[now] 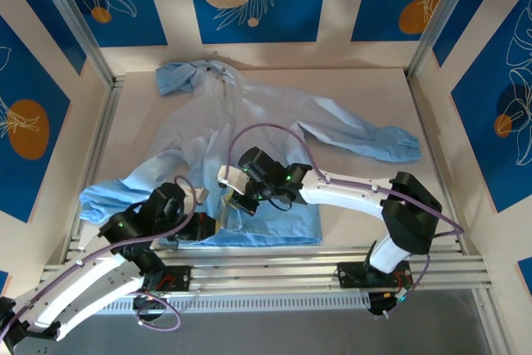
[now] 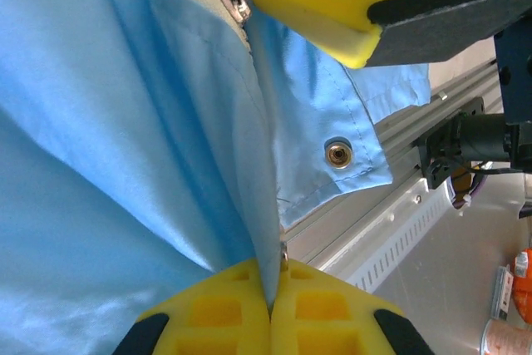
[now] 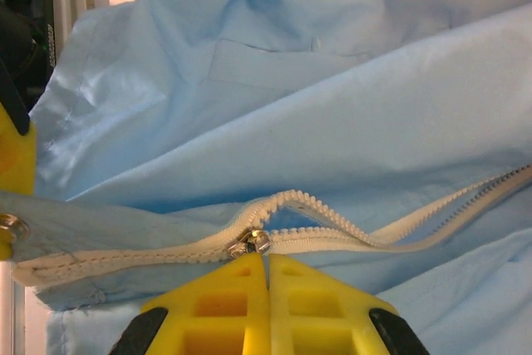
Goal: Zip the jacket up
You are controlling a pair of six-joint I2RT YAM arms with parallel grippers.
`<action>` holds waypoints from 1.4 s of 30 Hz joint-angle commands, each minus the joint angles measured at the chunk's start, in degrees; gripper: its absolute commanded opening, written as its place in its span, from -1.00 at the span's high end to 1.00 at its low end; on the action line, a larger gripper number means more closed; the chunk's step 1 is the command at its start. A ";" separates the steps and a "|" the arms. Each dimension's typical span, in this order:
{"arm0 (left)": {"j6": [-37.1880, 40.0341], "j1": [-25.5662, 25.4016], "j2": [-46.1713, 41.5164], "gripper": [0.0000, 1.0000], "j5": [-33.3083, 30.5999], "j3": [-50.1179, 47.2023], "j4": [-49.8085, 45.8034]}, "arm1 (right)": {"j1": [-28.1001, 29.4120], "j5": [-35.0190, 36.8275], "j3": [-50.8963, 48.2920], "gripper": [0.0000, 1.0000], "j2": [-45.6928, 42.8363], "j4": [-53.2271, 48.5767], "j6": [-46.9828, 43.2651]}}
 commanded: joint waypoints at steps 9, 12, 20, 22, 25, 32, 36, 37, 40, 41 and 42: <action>4.25 -0.95 2.25 1.00 9.47 3.03 -4.44 | -6.62 8.13 1.00 1.00 0.42 -4.35 -1.69; 3.99 -1.12 2.58 1.00 10.03 3.32 -5.24 | -6.71 5.85 0.48 1.00 0.42 -3.91 -2.44; 4.69 -1.23 2.81 1.00 9.50 5.51 -9.59 | -6.69 3.87 -2.33 1.00 0.84 -1.63 -3.61; 4.91 -1.18 2.80 1.00 9.34 6.12 -10.15 | -6.76 4.75 -2.77 1.00 1.04 -0.96 -3.94; 5.45 -1.21 3.28 1.00 9.08 6.78 -10.75 | -7.19 5.90 -2.71 1.00 2.01 -0.28 -4.48; 5.79 -1.16 3.42 1.00 8.88 6.86 -10.64 | -8.68 7.02 0.31 1.00 6.11 0.40 -5.50; 5.87 -1.21 3.42 1.00 9.27 6.79 -10.49 | -9.47 7.02 2.40 1.00 7.92 0.57 -5.54; 5.91 -1.16 3.34 1.00 9.24 6.90 -10.57 | -9.72 7.02 2.87 1.00 8.40 0.57 -5.50; 5.83 -1.22 2.92 1.00 9.15 6.69 -10.57 | -10.09 7.09 4.38 1.00 9.73 0.66 -5.54; 5.75 -1.23 2.73 1.00 9.12 6.62 -10.55 | -10.26 7.11 4.93 1.00 10.29 0.66 -5.54; 5.68 -1.23 2.56 1.00 9.20 6.57 -10.53 | -10.34 7.19 5.48 1.00 10.81 0.66 -5.54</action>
